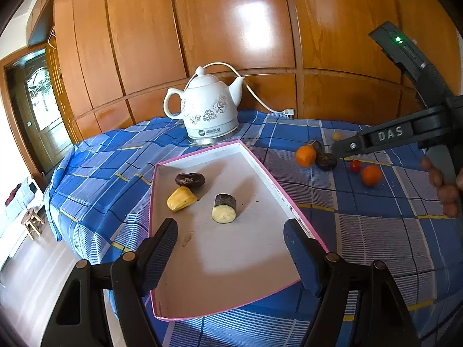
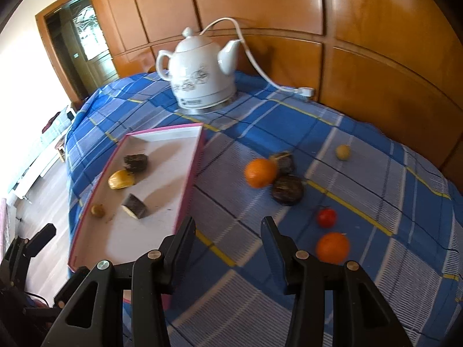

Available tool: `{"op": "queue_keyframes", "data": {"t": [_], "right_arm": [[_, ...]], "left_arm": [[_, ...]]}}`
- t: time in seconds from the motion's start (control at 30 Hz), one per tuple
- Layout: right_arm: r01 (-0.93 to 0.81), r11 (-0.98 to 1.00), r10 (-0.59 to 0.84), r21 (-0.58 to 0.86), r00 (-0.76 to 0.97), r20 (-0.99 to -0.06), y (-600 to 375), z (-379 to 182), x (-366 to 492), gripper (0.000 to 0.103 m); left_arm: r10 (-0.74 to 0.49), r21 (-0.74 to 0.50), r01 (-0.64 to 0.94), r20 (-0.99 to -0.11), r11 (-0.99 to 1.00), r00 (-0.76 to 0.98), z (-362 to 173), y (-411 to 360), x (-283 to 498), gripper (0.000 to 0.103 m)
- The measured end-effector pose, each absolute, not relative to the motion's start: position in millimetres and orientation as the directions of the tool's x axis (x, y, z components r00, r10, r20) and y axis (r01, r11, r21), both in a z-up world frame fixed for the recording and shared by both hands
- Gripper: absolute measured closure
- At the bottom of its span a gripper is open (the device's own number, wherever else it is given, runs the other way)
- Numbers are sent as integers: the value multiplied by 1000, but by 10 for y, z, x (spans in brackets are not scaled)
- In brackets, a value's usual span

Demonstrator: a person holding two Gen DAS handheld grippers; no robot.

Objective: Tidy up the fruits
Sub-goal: 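Move both open tools away from the tray toward the loose fruits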

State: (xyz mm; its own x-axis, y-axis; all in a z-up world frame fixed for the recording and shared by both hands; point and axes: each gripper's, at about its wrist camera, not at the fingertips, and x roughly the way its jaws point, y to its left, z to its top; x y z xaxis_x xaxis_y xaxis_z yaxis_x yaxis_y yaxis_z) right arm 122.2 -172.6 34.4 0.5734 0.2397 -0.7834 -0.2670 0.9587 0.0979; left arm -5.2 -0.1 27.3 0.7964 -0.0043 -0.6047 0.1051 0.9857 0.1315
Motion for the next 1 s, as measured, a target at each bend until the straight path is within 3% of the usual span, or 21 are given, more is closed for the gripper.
{"op": "queue_keyframes", "data": {"t": [0.6, 1.0], "right_arm": [[-113, 993, 40, -33, 592, -805, -2804, 269, 1123, 55], [-59, 998, 44, 12, 581, -813, -3136, 100, 1132, 55]], "left_arm": [[-28, 175, 173, -619, 969, 785, 261, -344, 47, 27], [-40, 219, 230, -636, 948, 771, 233, -652, 129, 27]]}}
